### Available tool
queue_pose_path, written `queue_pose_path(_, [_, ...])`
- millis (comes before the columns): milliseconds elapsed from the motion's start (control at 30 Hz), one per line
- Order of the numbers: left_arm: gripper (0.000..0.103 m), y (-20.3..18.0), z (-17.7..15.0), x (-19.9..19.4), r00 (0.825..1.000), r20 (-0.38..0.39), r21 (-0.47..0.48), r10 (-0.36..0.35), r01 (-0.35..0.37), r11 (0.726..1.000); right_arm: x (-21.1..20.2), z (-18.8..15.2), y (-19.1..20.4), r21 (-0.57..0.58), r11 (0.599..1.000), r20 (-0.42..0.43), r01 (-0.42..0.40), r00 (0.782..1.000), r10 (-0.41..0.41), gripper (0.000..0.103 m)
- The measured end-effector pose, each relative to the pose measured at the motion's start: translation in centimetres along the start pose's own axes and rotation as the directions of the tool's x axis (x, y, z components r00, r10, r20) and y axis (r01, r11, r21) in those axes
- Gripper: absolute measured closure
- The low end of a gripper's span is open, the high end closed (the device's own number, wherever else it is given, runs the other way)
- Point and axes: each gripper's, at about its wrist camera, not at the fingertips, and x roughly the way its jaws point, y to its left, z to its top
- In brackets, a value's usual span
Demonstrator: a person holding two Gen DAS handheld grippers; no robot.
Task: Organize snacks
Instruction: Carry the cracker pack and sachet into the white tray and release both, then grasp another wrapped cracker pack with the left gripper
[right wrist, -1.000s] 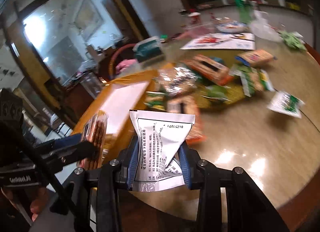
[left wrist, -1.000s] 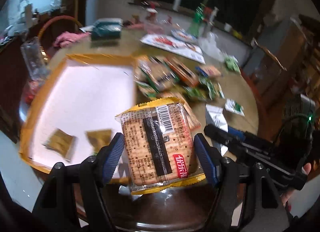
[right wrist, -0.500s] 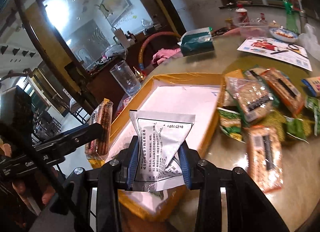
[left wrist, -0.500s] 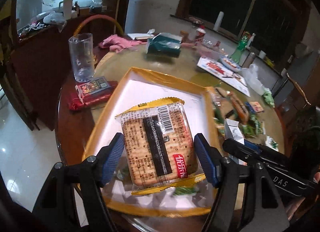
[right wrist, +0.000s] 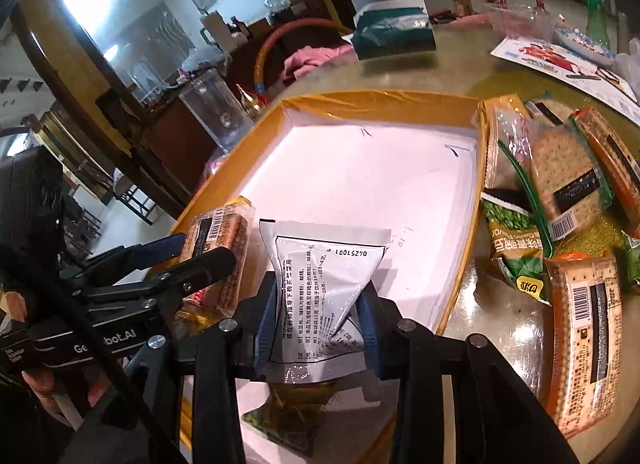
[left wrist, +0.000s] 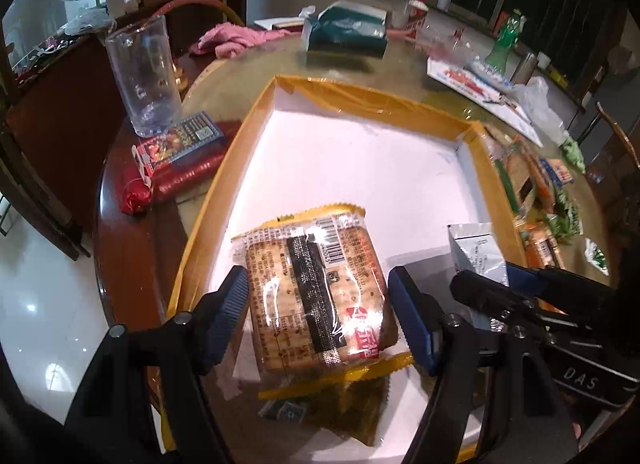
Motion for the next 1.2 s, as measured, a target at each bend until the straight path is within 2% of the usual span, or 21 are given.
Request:
queue_pose_path(200, [0.03,0.0,0.0,0.7,1.0,-0.024,0.024,0.019,-0.019,1.0,0.3,-0.1,0.2,-0.003,1.0,-0.012,0.015,1.0,-0.015,0.062])
queue_pose_path(400, [0.03,1.0,0.4,1.1,0.997,-0.054,-0.021,-0.046,0.045,0.999,0.4,-0.1,0.5,-0.01,1.0,-0.012,0.025,1.0,-0.025,0.057])
queue_pose_path(433, [0.029,1.3,0.4,1.0,0.996,-0.053,-0.039,-0.067,0.065,0.997,0.3,-0.1,0.5,-0.006,1.0,-0.011,0.018,1.0,-0.018,0.055])
queue_pose_path(500, [0.021,2.2,0.4,0.3,0.992,-0.024,-0.108,-0.121,0.118,0.987,-0.2,-0.2,0.3,0.006,1.0,0.009,-0.004,1.0,0.004,0.048])
queue_pose_path(533, [0.015,2.6,0.4,0.0,0.991,-0.005,-0.137,-0.135,0.133,0.982,-0.7,-0.3,0.2,0.007,1.0,0.031,-0.023,0.999,0.023,0.036])
queue_pose_path(567, [0.014,2.8,0.5,-0.2,0.99,0.011,-0.16,-0.139,0.139,0.977,-1.2,-0.3,0.1,0.01,1.0,0.05,-0.027,0.998,0.027,0.03])
queue_pose_path(667, [0.014,2.6,0.6,-0.9,0.993,0.016,-0.181,-0.114,0.115,0.977,-2.5,-0.4,-0.1,0.006,0.999,0.071,-0.041,0.997,0.041,0.03])
queue_pose_path(700, [0.014,2.3,0.5,-1.7,0.993,0.044,-0.181,-0.105,0.112,0.977,-3.0,-0.4,-0.2,0.009,0.999,0.077,-0.045,0.996,0.045,0.03])
queue_pose_path(800, [0.014,0.1,-0.5,-5.2,0.987,0.147,-0.147,-0.069,0.091,0.985,-5.2,-0.9,-0.7,0.01,0.997,0.118,-0.07,0.991,0.069,0.03])
queue_pose_path(900, [0.014,-3.2,-2.0,-7.5,0.979,0.193,-0.082,-0.063,0.081,0.993,-8.1,-2.3,-2.0,0.015,0.997,0.169,-0.077,0.983,0.074,0.03])
queue_pose_path(967, [0.014,-5.6,-3.2,-8.1,0.979,0.188,-0.051,-0.084,0.095,0.994,-9.8,-3.8,-3.5,0.04,0.995,0.188,-0.089,0.979,0.08,0.03])
queue_pose_path(1100, [0.014,-11.6,-5.5,-7.8,0.981,0.106,0.032,-0.16,0.158,0.987,-12.4,-7.4,-7.4,0.12,0.989,0.189,-0.085,0.98,0.061,0.03])
queue_pose_path(1200, [0.014,-15.7,-6.5,-6.9,0.984,0.058,0.109,-0.167,0.16,0.981,-14.2,-10.0,-10.4,0.174,0.982,0.192,-0.07,0.981,0.036,0.03])
